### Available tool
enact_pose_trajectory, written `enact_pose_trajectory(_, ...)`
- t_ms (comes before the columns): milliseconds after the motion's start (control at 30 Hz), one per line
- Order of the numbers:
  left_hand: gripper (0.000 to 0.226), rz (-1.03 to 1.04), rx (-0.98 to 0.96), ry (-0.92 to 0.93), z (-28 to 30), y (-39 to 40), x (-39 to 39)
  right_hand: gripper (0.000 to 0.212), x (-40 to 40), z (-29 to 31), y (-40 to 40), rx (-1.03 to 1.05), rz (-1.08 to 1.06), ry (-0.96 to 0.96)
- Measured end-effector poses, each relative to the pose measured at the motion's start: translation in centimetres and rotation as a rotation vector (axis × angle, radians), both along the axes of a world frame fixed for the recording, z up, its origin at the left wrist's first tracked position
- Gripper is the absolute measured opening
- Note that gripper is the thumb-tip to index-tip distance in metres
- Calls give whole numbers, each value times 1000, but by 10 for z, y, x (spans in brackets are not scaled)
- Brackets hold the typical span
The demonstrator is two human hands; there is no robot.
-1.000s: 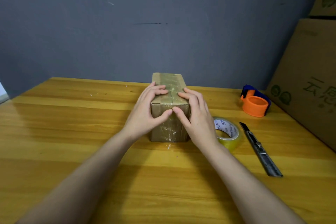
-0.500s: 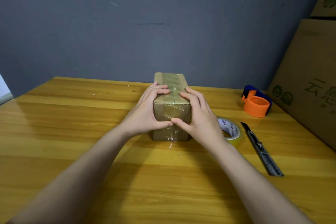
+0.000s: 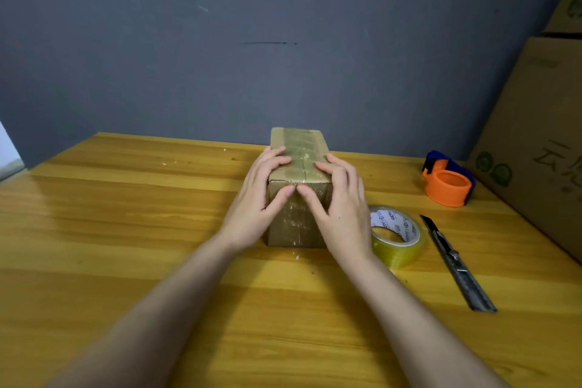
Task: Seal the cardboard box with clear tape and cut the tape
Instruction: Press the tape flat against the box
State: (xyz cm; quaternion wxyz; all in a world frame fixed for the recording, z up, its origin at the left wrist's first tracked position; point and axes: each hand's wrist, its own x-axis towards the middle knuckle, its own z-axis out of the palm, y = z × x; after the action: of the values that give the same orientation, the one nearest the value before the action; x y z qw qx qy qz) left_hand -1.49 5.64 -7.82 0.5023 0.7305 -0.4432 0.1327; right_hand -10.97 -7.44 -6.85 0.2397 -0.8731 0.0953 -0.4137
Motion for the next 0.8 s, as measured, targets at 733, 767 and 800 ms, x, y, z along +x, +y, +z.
enact_pose_trajectory(733,67,-144,119,22,12,18,5,74,-9,6,-11,-62,112,115)
enact_pose_trajectory(767,60,-155,78,59,12,17,3,70,-8,6,-8,-24,109,91)
enact_pose_trajectory(800,52,-147,39,73,11,15,2,68,-7,5,-4,7,96,64)
